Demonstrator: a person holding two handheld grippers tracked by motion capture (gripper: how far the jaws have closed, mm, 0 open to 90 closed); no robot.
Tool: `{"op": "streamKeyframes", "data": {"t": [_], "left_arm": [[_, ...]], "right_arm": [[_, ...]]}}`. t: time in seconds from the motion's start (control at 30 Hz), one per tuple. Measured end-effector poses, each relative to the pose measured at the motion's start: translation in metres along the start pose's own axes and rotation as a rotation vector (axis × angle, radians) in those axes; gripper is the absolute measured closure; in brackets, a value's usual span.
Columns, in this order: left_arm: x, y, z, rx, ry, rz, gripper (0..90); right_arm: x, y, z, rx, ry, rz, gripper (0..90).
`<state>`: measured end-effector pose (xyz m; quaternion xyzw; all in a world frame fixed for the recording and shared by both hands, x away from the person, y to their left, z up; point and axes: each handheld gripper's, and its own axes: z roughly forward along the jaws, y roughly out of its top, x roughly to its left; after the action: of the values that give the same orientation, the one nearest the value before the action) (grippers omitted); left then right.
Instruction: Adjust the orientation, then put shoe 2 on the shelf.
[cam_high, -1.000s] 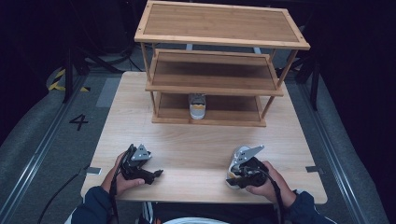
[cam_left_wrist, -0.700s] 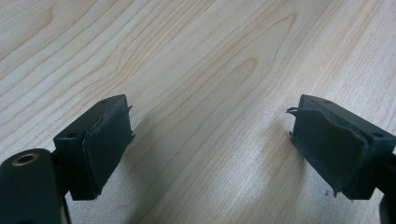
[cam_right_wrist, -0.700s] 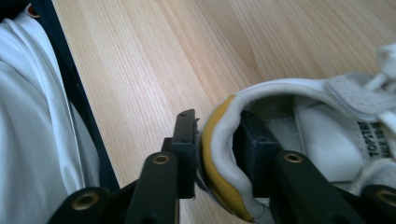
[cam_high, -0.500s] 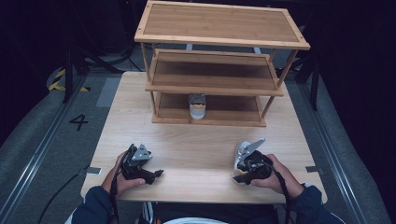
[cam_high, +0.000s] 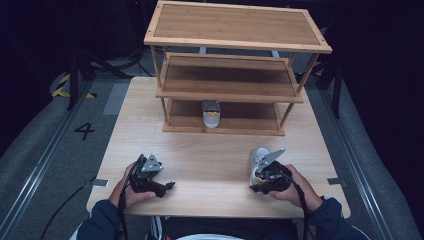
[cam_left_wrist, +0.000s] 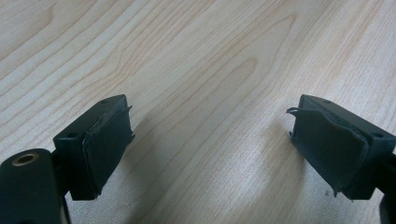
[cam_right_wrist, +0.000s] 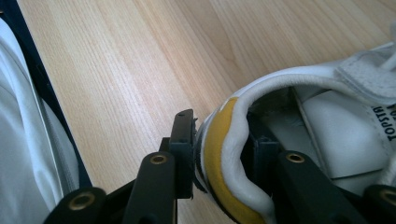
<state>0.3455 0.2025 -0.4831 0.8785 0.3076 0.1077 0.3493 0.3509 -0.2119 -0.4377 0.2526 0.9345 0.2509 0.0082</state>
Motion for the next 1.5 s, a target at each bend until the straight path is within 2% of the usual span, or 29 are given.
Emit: {"op": "streamKeyframes", "data": {"t": [0.07,0.13,0.27,0.33,0.4,0.47,0.53,0.7,0.73,0.8,0.93,1.13,1.23,1.27,1.37,1.4,1.47,1.5], "left_arm": [[0.000,0.000,0.000,0.000,-0.001,-0.001,11.9],[0.000,0.000,0.000,-0.001,0.000,-0.002,11.9],[0.000,0.000,0.000,-0.001,0.001,-0.001,11.9],[0.000,0.000,0.000,-0.002,0.000,-0.002,12.0],[0.000,0.000,0.000,-0.001,0.001,-0.001,12.0],[0.000,0.000,0.000,-0.002,0.001,-0.003,12.0],[0.000,0.000,0.000,-0.001,0.001,-0.001,12.0],[0.000,0.000,0.000,0.000,0.000,-0.002,12.0],[0.000,0.000,0.000,-0.001,0.002,-0.002,12.0],[0.000,0.000,0.000,0.000,0.007,0.004,12.2],[0.000,0.000,0.000,0.000,0.007,0.004,12.2],[0.000,0.000,-0.001,0.001,0.004,0.001,12.4],[0.000,0.000,-0.001,0.001,0.003,-0.002,12.6],[0.000,0.000,-0.001,0.000,0.003,0.000,12.6],[0.000,0.000,-0.001,0.000,0.004,0.001,12.6],[0.000,0.000,-0.001,0.000,0.003,0.001,12.6],[0.000,0.000,-0.001,0.001,0.003,0.000,12.6],[0.000,-0.001,-0.001,0.001,0.002,-0.001,12.7]], "right_arm": [[-0.001,0.001,-0.001,-0.009,0.005,0.000,69.7],[-0.004,0.003,-0.003,-0.007,0.012,-0.033,69.7],[-0.011,0.011,-0.008,-0.020,0.012,-0.067,69.8],[-0.014,0.016,-0.009,-0.016,0.017,-0.104,69.7],[-0.017,0.023,-0.008,-0.025,0.007,-0.155,69.7],[-0.021,0.032,-0.009,-0.042,0.006,-0.177,69.7],[-0.027,0.042,-0.010,-0.061,0.007,-0.219,69.8],[-0.043,0.069,-0.012,-0.079,0.016,-0.284,69.7],[-0.045,0.073,-0.012,-0.079,0.008,-0.280,69.7],[-0.052,0.085,-0.014,-0.074,-0.001,-0.306,69.6],[-0.063,0.108,-0.013,-0.063,-0.019,-0.326,69.6],[-0.077,0.134,-0.009,-0.063,-0.022,-0.333,69.6],[-0.082,0.142,-0.002,-0.053,-0.021,-0.342,69.6],[-0.083,0.145,0.002,-0.042,-0.042,-0.350,69.6],[-0.085,0.150,0.013,-0.018,-0.053,-0.354,69.5],[-0.086,0.150,0.015,-0.010,-0.034,-0.357,69.5],[-0.090,0.152,0.022,-0.007,-0.026,-0.352,69.3],[-0.091,0.152,0.025,-0.011,-0.049,-0.355,69.2]]}}
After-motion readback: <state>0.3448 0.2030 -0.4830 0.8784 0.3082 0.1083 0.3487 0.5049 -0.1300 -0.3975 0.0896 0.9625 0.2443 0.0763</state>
